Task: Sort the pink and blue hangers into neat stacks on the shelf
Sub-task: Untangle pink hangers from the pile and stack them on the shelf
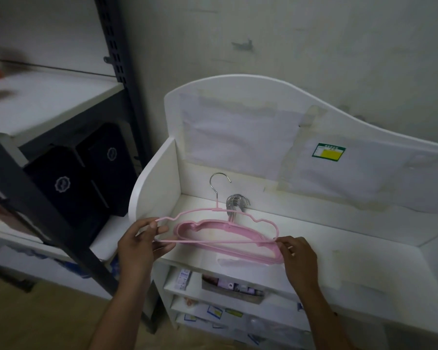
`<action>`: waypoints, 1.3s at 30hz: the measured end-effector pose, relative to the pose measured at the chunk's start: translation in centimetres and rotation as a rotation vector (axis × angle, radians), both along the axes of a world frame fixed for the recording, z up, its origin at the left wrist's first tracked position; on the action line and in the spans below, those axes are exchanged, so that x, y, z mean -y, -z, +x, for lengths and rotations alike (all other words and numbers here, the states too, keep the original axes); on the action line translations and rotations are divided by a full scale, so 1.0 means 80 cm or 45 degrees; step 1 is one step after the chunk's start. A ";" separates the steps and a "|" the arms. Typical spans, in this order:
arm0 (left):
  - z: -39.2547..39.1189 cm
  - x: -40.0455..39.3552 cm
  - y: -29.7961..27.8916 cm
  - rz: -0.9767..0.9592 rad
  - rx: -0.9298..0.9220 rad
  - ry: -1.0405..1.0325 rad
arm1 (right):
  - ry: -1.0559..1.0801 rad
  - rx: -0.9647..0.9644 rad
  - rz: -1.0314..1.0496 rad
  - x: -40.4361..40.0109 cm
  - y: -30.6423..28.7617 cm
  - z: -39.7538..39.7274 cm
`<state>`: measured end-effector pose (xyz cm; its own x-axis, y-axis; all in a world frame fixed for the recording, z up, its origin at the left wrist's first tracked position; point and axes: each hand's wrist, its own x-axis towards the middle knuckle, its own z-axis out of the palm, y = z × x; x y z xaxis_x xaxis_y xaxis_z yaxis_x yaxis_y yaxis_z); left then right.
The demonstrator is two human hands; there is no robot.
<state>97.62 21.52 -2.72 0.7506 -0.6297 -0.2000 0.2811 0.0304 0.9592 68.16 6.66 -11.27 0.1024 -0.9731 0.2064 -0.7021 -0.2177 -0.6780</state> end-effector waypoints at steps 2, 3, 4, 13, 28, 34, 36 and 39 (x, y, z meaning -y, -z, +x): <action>-0.002 0.004 0.003 -0.002 -0.007 0.019 | -0.002 0.017 0.010 0.000 -0.002 -0.003; -0.003 0.006 0.004 -0.002 -0.013 0.025 | 0.002 0.039 0.025 0.001 -0.002 -0.005; -0.003 0.008 0.005 -0.003 -0.016 0.032 | 0.009 0.067 0.041 0.002 -0.001 -0.009; 0.003 0.040 0.039 0.065 -0.022 0.155 | 0.116 0.508 0.256 0.002 -0.012 -0.027; 0.018 0.069 0.080 0.489 1.027 0.239 | 0.045 0.281 0.287 0.001 -0.004 -0.019; 0.019 0.077 0.081 0.568 1.231 0.294 | -0.072 0.051 0.285 0.001 -0.013 -0.002; 0.021 0.081 0.082 0.598 1.224 0.340 | -0.089 -0.047 0.274 0.004 -0.014 0.002; 0.024 0.089 0.081 0.677 1.225 0.382 | -0.097 -0.164 0.276 0.007 -0.013 0.005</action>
<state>99.53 14.42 -9.21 0.5706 -0.8172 0.0818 -0.6508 -0.3891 0.6519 68.55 6.07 -10.21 0.1893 -0.9816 -0.0258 -0.7729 -0.1327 -0.6205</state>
